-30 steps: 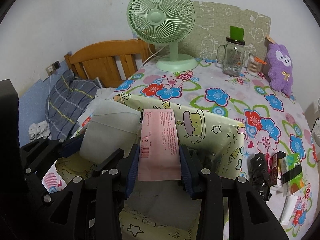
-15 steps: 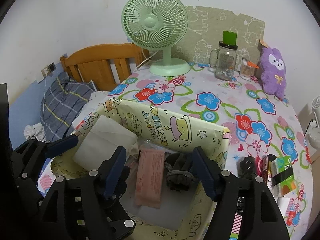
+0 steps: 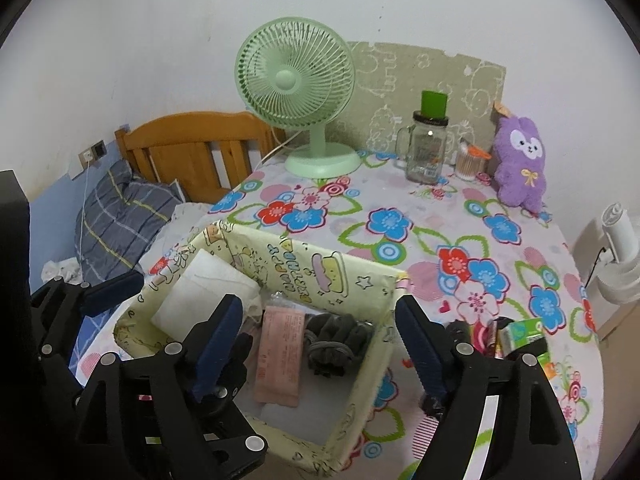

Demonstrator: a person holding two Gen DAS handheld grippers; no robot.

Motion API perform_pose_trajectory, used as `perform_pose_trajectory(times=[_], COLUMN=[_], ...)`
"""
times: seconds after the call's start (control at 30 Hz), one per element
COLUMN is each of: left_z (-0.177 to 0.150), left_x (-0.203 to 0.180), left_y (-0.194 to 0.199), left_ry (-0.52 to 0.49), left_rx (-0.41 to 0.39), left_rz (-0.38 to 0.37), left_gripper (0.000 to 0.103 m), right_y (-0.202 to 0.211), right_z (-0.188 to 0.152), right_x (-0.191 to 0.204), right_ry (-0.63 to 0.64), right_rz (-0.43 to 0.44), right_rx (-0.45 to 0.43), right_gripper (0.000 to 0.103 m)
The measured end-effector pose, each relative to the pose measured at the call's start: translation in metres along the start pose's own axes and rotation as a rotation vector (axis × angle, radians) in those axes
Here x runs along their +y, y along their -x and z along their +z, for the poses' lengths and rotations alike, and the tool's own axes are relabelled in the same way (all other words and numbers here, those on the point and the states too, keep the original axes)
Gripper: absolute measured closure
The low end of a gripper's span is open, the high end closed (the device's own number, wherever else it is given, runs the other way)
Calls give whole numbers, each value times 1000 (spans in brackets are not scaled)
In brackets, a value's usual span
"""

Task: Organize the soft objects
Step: 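Withdraw both tools from the box toward the black umbrella and white roll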

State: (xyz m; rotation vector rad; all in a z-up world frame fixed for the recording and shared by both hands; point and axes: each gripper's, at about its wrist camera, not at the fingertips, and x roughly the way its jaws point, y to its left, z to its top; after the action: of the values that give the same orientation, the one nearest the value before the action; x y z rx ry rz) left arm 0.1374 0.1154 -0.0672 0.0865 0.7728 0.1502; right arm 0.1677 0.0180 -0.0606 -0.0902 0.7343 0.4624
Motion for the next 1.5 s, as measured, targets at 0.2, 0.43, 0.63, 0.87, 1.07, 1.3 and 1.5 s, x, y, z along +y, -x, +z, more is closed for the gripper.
perform_pose_trajectory(times=[0.2, 0.43, 0.63, 0.87, 1.07, 1.3, 1.5], left_z=[3, 6, 9, 9, 6, 2, -2], left_x=[-7, -19, -32, -50, -65, -82, -93], left_y=[14, 36, 49, 63, 69, 76, 76], left_ry=[-2, -15, -26, -33, -35, -48, -31], left_rx=[-28, -79, -102, -109, -112, -127, -112], left_rz=[-8, -3, -11, -56, -96, -111, -154], left_gripper=[9, 2, 1, 0, 0, 0, 1], right_y=[21, 44, 62, 82, 97, 109, 117], right_z=[1, 1, -1, -8, -18, -28, -38], right_x=[-6, -15, -25, -40, -52, -66, -79], right_ry=[2, -11, -16, -32, -37, -48, -64], right_rz=[-29, -57, -75, -97, -112, -136, -153], right_rx=[-40, -84, -109, -135, -149, -161, -173], right_gripper=[15, 7, 5, 0, 0, 0, 0])
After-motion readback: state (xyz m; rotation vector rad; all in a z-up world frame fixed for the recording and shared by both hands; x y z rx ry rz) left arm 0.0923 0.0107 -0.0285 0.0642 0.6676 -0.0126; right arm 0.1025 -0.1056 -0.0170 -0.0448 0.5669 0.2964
